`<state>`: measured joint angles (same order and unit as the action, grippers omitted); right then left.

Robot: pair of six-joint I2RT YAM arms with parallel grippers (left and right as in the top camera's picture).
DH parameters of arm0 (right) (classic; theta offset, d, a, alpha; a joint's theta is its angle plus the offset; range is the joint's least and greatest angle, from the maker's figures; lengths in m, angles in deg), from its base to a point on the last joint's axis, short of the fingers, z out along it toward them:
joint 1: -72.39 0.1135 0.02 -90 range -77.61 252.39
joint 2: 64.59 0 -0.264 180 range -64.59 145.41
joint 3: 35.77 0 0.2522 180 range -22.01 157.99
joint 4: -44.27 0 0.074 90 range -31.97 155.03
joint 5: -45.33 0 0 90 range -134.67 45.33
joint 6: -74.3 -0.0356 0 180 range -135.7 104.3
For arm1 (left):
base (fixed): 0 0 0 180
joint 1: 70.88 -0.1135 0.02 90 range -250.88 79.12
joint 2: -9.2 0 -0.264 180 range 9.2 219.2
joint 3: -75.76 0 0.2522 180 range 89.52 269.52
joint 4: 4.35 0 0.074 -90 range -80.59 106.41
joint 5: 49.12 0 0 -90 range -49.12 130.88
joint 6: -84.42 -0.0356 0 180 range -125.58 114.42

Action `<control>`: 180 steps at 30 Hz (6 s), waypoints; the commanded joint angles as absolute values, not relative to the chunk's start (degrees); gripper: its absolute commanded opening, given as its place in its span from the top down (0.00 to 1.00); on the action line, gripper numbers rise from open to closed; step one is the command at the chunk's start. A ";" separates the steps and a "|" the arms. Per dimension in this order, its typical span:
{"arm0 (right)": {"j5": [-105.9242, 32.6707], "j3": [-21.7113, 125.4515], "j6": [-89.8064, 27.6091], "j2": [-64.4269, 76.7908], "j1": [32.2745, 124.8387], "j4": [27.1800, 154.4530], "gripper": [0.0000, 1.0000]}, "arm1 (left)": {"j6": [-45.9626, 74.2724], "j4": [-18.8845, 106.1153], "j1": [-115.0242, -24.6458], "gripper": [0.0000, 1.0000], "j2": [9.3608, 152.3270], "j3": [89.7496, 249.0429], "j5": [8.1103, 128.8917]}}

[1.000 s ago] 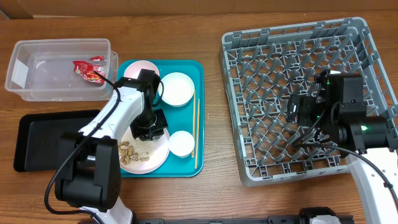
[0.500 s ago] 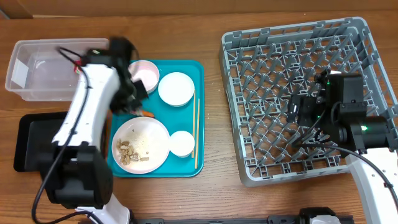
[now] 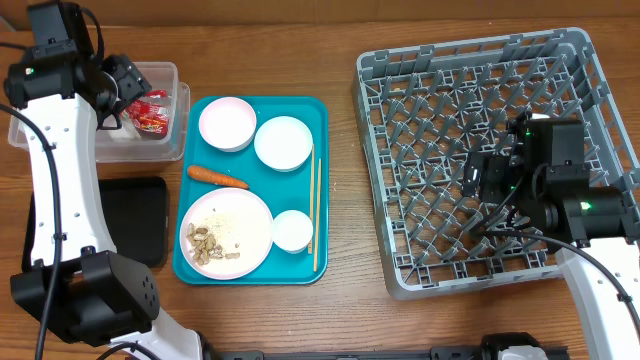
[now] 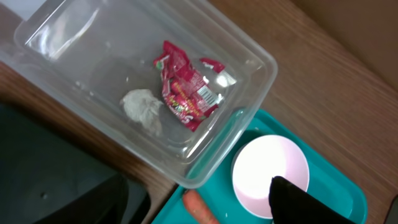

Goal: Sort waste into correct bins and load items into the dishwasher
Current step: 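Grasp the small white cup with the left gripper and lift it, then hand the white cup from the left gripper to the right gripper, then place the cup upside down on the right side of the rack, then grasp the white bowl on the tray with the left gripper and lift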

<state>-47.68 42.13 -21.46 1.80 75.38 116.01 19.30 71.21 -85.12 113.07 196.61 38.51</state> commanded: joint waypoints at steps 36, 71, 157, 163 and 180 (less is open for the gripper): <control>-48.29 43.53 -21.26 1.49 75.25 116.75 0.00 | 13.23 81.99 -49.28 0.96 113.75 166.77 49.49; 35.77 43.53 -13.98 17.84 75.31 66.04 0.00 | 6.49 72.56 -56.54 0.96 117.68 195.47 119.73; -26.65 65.39 -18.27 23.92 56.69 128.25 0.00 | 12.53 71.25 -47.25 0.47 133.97 194.62 43.82; -26.65 65.39 -18.27 23.92 56.69 128.40 0.00 | 12.64 68.81 -46.85 0.72 136.44 194.62 44.09; -38.28 65.41 -20.78 23.92 53.30 132.12 0.00 | 9.95 76.15 -46.87 0.96 135.76 217.74 58.91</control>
<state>-31.20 63.92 -18.75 25.56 55.16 131.63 12.35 76.13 -47.25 137.62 206.55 45.66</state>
